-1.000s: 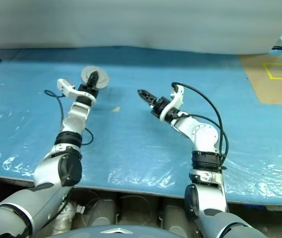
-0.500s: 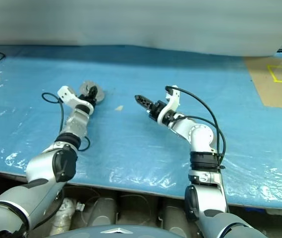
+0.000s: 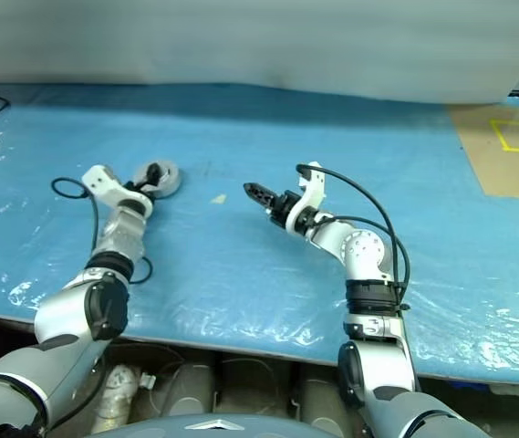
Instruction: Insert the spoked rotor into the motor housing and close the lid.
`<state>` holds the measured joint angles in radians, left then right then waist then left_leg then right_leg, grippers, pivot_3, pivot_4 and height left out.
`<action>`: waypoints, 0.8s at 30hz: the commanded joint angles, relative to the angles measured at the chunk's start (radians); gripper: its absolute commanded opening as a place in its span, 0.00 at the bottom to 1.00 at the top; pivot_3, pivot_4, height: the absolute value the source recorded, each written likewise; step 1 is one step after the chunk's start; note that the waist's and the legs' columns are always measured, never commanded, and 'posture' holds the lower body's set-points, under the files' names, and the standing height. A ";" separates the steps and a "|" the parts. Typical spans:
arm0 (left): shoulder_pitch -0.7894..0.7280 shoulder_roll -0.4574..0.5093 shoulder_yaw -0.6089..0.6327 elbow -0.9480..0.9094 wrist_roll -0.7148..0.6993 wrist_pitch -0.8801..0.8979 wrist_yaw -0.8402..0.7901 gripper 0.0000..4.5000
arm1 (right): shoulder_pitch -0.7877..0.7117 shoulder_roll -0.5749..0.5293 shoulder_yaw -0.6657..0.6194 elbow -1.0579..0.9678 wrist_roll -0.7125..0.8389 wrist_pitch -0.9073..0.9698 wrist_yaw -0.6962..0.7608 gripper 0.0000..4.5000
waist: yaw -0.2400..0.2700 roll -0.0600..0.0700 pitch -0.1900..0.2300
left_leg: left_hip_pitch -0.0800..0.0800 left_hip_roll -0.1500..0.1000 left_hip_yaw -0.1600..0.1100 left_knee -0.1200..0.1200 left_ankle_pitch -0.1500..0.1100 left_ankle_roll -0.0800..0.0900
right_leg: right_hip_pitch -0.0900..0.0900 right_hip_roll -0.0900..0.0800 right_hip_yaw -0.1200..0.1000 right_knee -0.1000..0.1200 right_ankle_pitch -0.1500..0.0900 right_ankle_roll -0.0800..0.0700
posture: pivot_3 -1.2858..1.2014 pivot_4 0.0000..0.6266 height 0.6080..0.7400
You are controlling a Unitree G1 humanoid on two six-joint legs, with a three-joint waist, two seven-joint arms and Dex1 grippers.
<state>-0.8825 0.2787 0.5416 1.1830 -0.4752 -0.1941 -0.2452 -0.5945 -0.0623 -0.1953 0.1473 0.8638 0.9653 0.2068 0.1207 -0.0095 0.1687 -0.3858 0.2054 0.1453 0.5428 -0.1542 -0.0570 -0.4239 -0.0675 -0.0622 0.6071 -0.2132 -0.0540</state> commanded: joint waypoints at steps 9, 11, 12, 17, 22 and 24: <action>0.104 0.032 -0.059 -0.420 -0.097 0.186 -0.272 1.00 | 0.001 -0.076 0.058 -0.092 -0.118 -0.082 0.075 0.89 | 0.004 0.000 0.000 | 0.000 0.000 0.000 0.000 0.000 0.000 | 0.000 -0.002 0.000 0.000 0.000 0.000 | 0.52 0.24 1.00; 0.162 0.028 -0.117 -0.601 -0.158 0.341 -0.357 1.00 | 0.026 -0.114 0.106 -0.134 -0.216 -0.179 0.087 0.89 | 0.004 0.000 0.000 | 0.000 0.000 0.000 0.000 0.000 0.000 | 0.000 -0.003 0.000 0.001 0.000 0.000 | 0.52 0.24 1.00; 0.191 0.028 -0.148 -0.684 -0.183 0.409 -0.391 1.00 | 0.040 -0.132 0.124 -0.156 -0.250 -0.216 0.097 0.89 | 0.003 0.000 0.000 | 0.000 0.000 0.001 0.000 0.000 0.000 | 0.000 -0.003 0.000 0.001 0.000 0.000 | 0.52 0.24 1.00; 0.268 0.002 -0.306 -0.922 -0.163 0.511 -0.468 1.00 | 0.104 -0.206 0.196 -0.215 -0.434 -0.365 0.084 0.89 | 0.001 0.000 0.000 | 0.001 0.000 0.001 0.000 0.000 0.000 | 0.000 -0.003 0.000 0.001 0.000 -0.001 | 0.52 0.24 1.00; 0.299 -0.017 -0.468 -0.954 -0.066 0.473 -0.570 1.00 | 0.165 -0.230 0.219 -0.283 -0.551 -0.439 0.046 0.89 | -0.009 0.001 0.000 | 0.002 -0.001 0.003 0.001 0.000 0.000 | 0.000 -0.003 0.001 0.001 -0.001 -0.004 | 0.52 0.24 1.00; 0.306 -0.027 -0.499 -0.907 -0.033 0.437 -0.604 1.00 | 0.198 -0.245 0.243 -0.289 -0.629 -0.496 0.024 0.89 | -0.018 0.001 0.000 | 0.003 -0.001 0.003 0.001 0.000 0.000 | 0.001 -0.003 0.002 0.001 0.001 -0.001 | 0.52 0.24 1.00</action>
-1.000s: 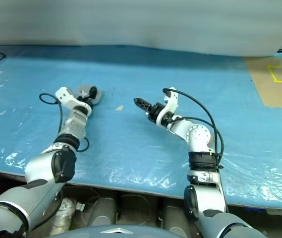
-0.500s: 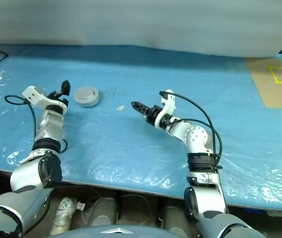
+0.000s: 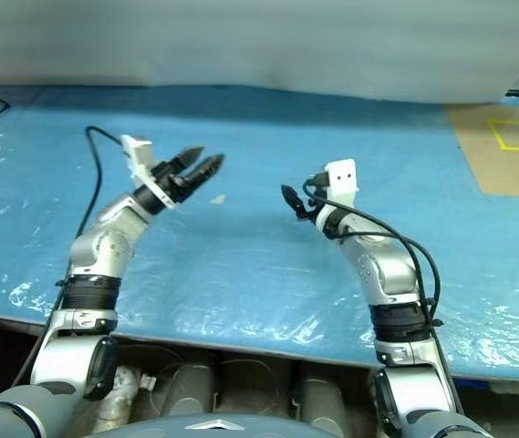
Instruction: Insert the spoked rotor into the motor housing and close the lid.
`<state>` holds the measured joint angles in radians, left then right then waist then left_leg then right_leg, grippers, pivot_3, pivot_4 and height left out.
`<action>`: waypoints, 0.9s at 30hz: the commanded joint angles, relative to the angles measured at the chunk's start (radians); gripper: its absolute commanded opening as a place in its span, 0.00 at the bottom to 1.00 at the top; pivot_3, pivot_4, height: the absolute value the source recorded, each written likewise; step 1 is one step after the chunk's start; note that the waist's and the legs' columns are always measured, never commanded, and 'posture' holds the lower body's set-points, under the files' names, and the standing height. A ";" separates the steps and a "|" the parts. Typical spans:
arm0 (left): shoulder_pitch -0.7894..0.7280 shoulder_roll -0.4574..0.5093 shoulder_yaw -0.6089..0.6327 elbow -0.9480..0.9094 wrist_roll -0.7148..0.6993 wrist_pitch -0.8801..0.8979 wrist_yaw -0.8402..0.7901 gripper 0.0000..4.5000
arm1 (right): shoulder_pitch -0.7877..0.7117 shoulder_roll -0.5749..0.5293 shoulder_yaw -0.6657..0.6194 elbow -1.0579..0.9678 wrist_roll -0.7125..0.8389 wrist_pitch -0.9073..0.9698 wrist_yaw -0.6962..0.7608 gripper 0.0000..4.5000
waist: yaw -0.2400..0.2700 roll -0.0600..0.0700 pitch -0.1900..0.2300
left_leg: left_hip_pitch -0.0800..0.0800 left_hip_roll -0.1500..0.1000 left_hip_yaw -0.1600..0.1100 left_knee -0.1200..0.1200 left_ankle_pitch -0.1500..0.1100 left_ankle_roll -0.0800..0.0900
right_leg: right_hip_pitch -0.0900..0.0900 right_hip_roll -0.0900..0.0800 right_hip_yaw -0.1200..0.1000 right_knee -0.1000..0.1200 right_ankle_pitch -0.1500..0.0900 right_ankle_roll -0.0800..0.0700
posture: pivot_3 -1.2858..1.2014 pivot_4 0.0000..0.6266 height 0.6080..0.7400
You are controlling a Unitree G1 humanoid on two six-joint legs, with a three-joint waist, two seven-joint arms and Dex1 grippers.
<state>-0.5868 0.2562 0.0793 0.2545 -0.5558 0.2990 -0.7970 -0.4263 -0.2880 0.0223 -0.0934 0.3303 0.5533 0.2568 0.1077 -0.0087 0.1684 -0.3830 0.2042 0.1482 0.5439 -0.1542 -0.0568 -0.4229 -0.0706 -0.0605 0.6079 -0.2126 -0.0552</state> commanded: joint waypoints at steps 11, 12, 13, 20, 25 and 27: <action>-0.016 -0.061 -0.058 0.176 0.147 -0.223 -0.090 1.00 | 0.091 -0.009 -0.008 -0.032 -0.222 -0.141 -0.094 0.89 | -0.014 0.000 0.000 | 0.001 0.000 0.000 0.000 0.000 0.000 | 0.000 0.002 0.001 0.000 0.000 0.000 | 0.52 0.24 1.00; -0.014 -0.061 -0.059 0.177 0.151 -0.226 -0.092 1.00 | 0.088 -0.008 -0.010 -0.027 -0.227 -0.144 -0.097 0.89 | -0.014 0.000 0.000 | 0.001 0.000 0.000 0.000 0.000 0.000 | 0.000 0.002 0.002 0.000 0.000 0.000 | 0.52 0.24 1.00; -0.011 -0.060 -0.061 0.177 0.154 -0.227 -0.094 1.00 | 0.081 -0.007 -0.012 -0.019 -0.231 -0.146 -0.100 0.89 | -0.014 0.000 0.000 | 0.001 0.000 0.000 0.000 0.000 0.000 | 0.000 0.002 0.002 0.000 0.000 -0.001 | 0.52 0.24 1.00; -0.003 -0.063 -0.044 0.161 0.149 -0.223 -0.076 1.00 | 0.033 0.012 -0.020 0.051 -0.261 -0.164 -0.127 0.89 | -0.014 0.000 0.000 | 0.001 0.000 0.000 0.000 0.000 0.000 | 0.000 0.002 0.002 0.001 -0.002 -0.004 | 0.52 0.24 1.00; 0.008 -0.065 -0.041 0.151 0.148 -0.223 -0.069 1.00 | 0.021 0.032 -0.008 0.068 -0.281 -0.173 -0.130 0.89 | -0.014 0.000 0.000 | 0.001 0.000 0.000 0.000 0.000 0.000 | 0.001 0.002 0.002 0.001 -0.002 -0.004 | 0.52 0.24 1.00; 0.007 -0.063 -0.042 0.152 0.153 -0.228 -0.070 1.00 | 0.014 0.035 -0.001 0.077 -0.293 -0.179 -0.126 0.89 | -0.014 0.000 0.000 | 0.002 0.000 0.000 0.000 0.000 0.000 | 0.001 0.002 0.002 0.001 -0.002 -0.004 | 0.52 0.24 1.00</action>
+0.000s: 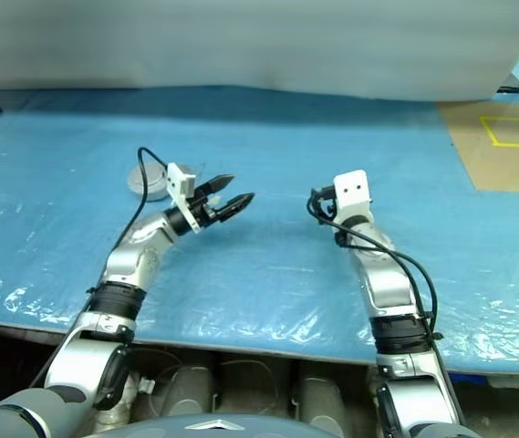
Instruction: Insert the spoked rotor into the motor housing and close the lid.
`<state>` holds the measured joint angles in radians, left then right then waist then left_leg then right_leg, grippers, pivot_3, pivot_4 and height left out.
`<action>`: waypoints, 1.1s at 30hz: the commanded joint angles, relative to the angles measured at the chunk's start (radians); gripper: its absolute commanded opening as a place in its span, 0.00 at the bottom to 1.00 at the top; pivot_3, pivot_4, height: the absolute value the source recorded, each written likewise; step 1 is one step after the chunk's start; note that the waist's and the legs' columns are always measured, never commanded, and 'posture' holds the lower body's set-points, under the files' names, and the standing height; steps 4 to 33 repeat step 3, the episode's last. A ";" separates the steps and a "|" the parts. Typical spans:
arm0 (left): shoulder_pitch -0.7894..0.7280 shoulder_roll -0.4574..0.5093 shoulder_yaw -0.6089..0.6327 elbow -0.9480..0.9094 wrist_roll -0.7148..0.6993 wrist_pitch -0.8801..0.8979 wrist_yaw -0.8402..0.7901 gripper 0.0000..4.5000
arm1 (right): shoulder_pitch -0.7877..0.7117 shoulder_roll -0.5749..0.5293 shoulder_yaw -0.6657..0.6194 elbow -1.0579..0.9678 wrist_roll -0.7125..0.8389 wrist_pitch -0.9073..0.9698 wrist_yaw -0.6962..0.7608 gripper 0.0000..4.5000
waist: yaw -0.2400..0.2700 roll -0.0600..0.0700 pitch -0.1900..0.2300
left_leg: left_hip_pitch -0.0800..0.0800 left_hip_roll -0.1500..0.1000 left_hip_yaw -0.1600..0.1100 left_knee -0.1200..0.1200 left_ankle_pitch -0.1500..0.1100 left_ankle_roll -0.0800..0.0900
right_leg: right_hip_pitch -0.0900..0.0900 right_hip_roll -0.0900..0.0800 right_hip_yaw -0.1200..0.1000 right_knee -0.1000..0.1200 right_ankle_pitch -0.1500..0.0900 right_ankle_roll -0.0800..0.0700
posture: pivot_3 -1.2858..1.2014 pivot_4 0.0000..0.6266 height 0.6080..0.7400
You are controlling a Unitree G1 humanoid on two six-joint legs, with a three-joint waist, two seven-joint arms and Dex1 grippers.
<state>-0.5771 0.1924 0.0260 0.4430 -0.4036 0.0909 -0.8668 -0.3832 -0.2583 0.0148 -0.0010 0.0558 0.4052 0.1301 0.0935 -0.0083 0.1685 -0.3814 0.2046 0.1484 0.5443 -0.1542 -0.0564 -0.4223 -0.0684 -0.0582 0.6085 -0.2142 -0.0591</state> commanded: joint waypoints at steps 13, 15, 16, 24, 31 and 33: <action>-0.034 0.003 0.018 -0.010 0.004 -0.020 0.004 1.00 | -0.064 0.020 0.004 0.033 -0.034 -0.039 -0.014 0.89 | -0.001 0.000 0.000 | 0.000 0.000 0.000 0.000 0.000 0.000 | 0.000 0.000 0.000 0.000 0.000 -0.001 | 0.52 0.24 1.00; -0.034 0.003 0.018 -0.010 0.004 -0.020 0.004 1.00 | -0.064 0.020 0.004 0.033 -0.034 -0.039 -0.014 0.89 | -0.001 0.000 0.000 | 0.000 0.000 0.000 0.000 0.000 0.000 | 0.000 0.000 0.000 0.000 0.000 -0.001 | 0.52 0.24 1.00; -0.034 0.003 0.018 -0.010 0.004 -0.020 0.004 1.00 | -0.064 0.020 0.004 0.033 -0.034 -0.039 -0.014 0.89 | -0.001 0.000 0.000 | 0.000 0.000 0.000 0.000 0.000 0.000 | 0.000 0.000 0.000 0.000 0.000 -0.001 | 0.52 0.24 1.00; -0.034 0.003 0.018 -0.010 0.004 -0.020 0.004 1.00 | -0.064 0.020 0.004 0.033 -0.034 -0.039 -0.014 0.89 | -0.001 0.000 0.000 | 0.000 0.000 0.000 0.000 0.000 0.000 | 0.000 0.000 0.000 0.000 0.000 -0.001 | 0.52 0.24 1.00; -0.034 0.003 0.018 -0.010 0.004 -0.020 0.004 1.00 | -0.064 0.020 0.004 0.033 -0.034 -0.039 -0.014 0.89 | -0.001 0.000 0.000 | 0.000 0.000 0.000 0.000 0.000 0.000 | 0.000 0.000 0.000 0.000 0.000 -0.001 | 0.52 0.24 1.00; -0.034 0.003 0.018 -0.010 0.004 -0.020 0.004 1.00 | -0.064 0.020 0.004 0.033 -0.034 -0.039 -0.014 0.89 | -0.001 0.000 0.000 | 0.000 0.000 0.000 0.000 0.000 0.000 | 0.000 0.000 0.000 0.000 0.000 -0.001 | 0.52 0.24 1.00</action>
